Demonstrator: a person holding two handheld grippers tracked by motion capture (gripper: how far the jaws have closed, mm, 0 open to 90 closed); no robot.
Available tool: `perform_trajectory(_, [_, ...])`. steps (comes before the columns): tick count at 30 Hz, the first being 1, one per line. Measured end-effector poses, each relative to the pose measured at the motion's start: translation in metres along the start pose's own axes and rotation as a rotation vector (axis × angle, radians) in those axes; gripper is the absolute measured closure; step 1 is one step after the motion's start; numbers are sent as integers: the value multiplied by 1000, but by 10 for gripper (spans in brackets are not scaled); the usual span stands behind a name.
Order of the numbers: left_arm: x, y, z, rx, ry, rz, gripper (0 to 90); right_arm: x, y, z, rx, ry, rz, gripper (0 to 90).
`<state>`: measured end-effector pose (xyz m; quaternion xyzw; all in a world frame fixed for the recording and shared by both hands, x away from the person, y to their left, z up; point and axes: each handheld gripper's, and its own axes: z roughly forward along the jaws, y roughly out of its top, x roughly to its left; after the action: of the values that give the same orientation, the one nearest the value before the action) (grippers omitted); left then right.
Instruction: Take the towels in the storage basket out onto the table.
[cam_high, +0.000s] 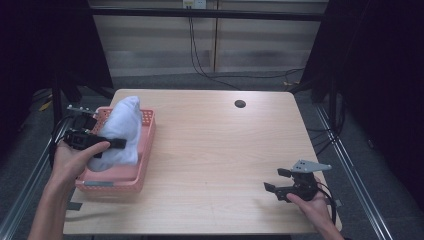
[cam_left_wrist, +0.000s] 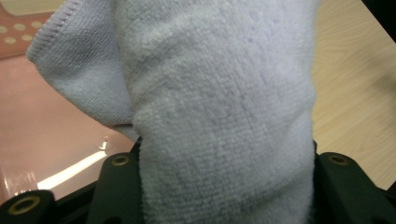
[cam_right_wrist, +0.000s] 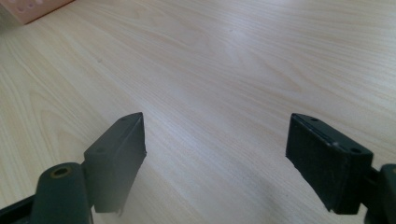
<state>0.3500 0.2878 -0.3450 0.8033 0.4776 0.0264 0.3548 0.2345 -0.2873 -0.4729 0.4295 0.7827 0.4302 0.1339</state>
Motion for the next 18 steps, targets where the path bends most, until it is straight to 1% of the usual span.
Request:
perform_trajectory(2, [-12,3,-1,-12,-7,23,472,-1,0,-1,-6,-6,5,197])
perform_trajectory(5, [-26,9,0,-12,-11,62,470,-2,1,0,-8,-3,10,197])
perform_trajectory(6, [-31,10,2,-18,-19,72,470,-1,1,0,-6,-6,12,198])
perform_trajectory(7, [-36,11,5,-20,-36,85,470,-2,1,0,-4,-9,6,198])
perform_trajectory(8, [-40,13,8,-20,-54,83,470,-2,1,0,-2,-13,2,197])
perform_trajectory(9, [-44,14,12,-20,-62,87,469,-2,1,0,-5,-13,7,198])
perform_trajectory(10, [-48,16,16,-8,-60,109,470,-3,1,-1,-9,-9,10,198])
perform_trajectory(13, [-60,21,31,2,-83,123,469,-4,2,-1,-12,-10,17,198])
perform_trajectory(14, [-64,23,36,7,-81,136,469,-4,2,-1,-13,-10,17,198])
perform_trajectory(18, [-84,36,54,8,-99,159,469,-4,2,-1,-12,-7,15,199])
